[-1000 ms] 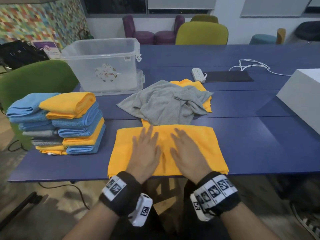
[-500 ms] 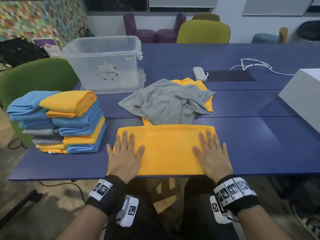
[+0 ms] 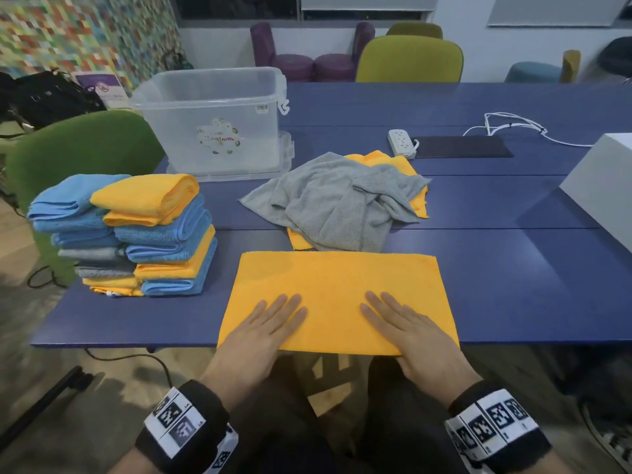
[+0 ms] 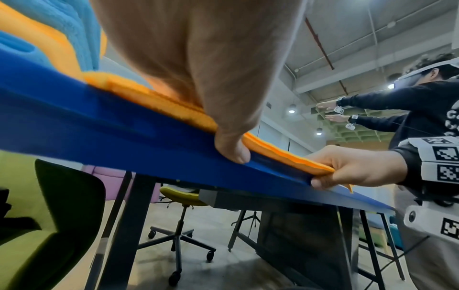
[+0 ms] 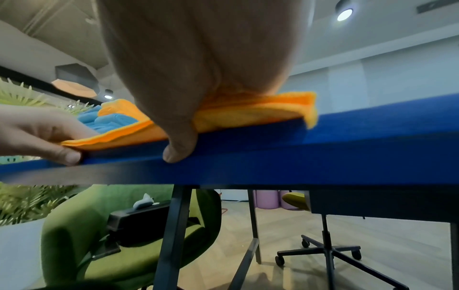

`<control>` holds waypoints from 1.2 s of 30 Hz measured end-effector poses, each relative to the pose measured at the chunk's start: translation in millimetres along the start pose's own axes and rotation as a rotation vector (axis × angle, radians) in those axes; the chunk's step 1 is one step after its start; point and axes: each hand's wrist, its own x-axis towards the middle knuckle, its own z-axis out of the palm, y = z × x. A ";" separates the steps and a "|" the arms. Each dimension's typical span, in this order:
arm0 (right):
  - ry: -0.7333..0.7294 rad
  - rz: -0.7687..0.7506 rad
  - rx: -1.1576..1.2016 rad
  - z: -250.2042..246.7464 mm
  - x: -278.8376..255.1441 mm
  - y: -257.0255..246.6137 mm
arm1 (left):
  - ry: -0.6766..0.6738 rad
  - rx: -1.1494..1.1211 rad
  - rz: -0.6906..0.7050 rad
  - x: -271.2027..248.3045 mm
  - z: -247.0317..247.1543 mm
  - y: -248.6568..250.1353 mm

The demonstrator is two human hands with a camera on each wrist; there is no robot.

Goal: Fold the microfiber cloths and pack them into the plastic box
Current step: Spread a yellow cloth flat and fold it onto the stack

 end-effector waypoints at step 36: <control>0.181 0.843 0.137 -56.1 20.2 35.0 | 0.291 -0.184 -0.940 19.6 -41.5 -14.1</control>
